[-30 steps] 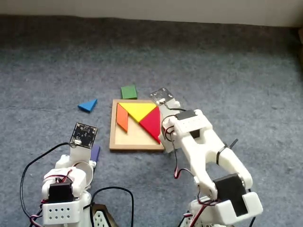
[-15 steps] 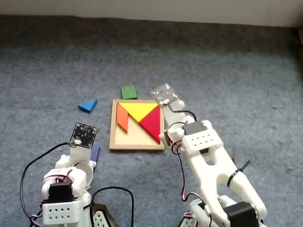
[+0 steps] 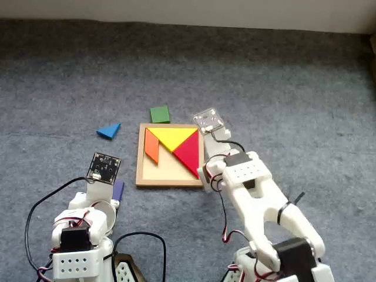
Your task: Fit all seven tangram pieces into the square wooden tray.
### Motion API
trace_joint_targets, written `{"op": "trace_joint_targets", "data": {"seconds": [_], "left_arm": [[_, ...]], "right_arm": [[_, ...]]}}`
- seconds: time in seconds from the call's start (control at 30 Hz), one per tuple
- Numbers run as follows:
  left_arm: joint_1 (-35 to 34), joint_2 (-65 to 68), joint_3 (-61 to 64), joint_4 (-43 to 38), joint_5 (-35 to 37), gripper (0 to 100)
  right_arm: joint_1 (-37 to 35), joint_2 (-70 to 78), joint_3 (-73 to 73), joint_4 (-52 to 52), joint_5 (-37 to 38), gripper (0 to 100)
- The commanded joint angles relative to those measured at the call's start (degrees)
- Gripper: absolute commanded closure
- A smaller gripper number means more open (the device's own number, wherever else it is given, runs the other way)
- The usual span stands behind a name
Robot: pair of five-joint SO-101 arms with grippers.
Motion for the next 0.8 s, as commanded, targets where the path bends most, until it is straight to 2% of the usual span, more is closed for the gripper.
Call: {"op": "trace_joint_targets", "data": {"seconds": [0.0, 0.63, 0.77], "left_arm": [[-0.22, -1.45, 1.10, 0.26, 0.18, 99], [-0.22, -1.45, 1.10, 0.26, 0.18, 99], [-0.22, -1.45, 1.10, 0.26, 0.18, 99]], "right_arm": [[0.48, 4.53, -4.26, -1.63, -0.62, 74.6], [-3.38, 6.55, -6.29, -2.33, -4.40, 74.6], [-4.18, 6.55, -6.02, -4.97, -7.47, 74.6]]}}
